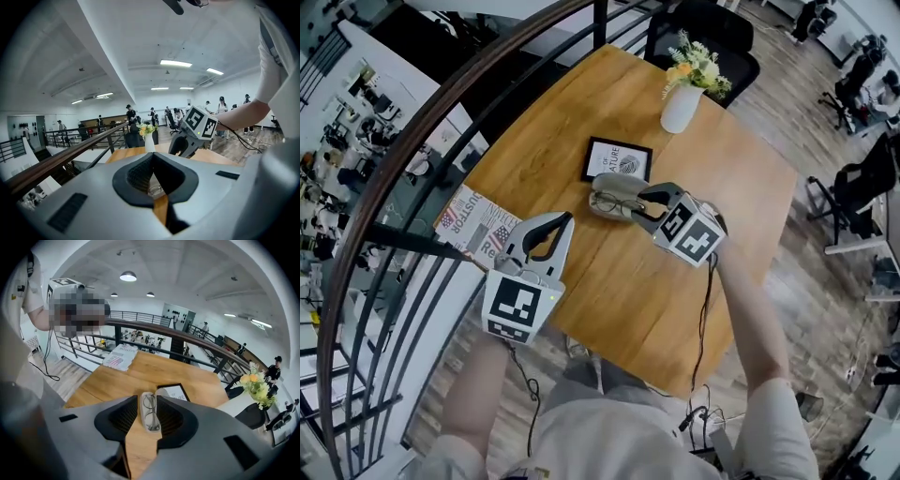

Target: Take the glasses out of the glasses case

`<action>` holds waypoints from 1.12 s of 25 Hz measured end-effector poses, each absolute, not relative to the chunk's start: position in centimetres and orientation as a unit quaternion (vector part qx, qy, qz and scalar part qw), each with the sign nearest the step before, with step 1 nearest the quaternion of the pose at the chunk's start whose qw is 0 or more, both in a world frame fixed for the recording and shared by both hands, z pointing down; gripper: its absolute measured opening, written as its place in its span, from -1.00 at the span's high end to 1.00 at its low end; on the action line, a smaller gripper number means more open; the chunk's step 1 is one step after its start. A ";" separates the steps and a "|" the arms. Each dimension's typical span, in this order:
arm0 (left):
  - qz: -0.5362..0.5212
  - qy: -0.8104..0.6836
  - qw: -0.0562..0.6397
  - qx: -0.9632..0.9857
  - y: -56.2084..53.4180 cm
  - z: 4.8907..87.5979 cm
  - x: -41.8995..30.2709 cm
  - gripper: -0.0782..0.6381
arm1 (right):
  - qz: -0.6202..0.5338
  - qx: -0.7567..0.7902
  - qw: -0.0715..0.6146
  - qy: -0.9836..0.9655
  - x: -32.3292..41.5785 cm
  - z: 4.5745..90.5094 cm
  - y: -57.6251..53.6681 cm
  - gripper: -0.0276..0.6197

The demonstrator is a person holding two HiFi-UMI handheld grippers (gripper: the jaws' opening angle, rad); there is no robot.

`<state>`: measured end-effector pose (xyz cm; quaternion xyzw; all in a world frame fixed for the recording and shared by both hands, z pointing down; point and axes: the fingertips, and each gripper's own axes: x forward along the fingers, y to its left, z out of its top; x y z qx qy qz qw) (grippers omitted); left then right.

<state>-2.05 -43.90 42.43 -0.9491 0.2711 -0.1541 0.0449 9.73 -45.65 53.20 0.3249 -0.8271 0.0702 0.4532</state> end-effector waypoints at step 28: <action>-0.213 0.247 -0.103 -0.940 -46.4 58.5 -1.9 0.74 | 0.120 0.288 0.540 -0.782 9.0 73.2 -51.3 0.46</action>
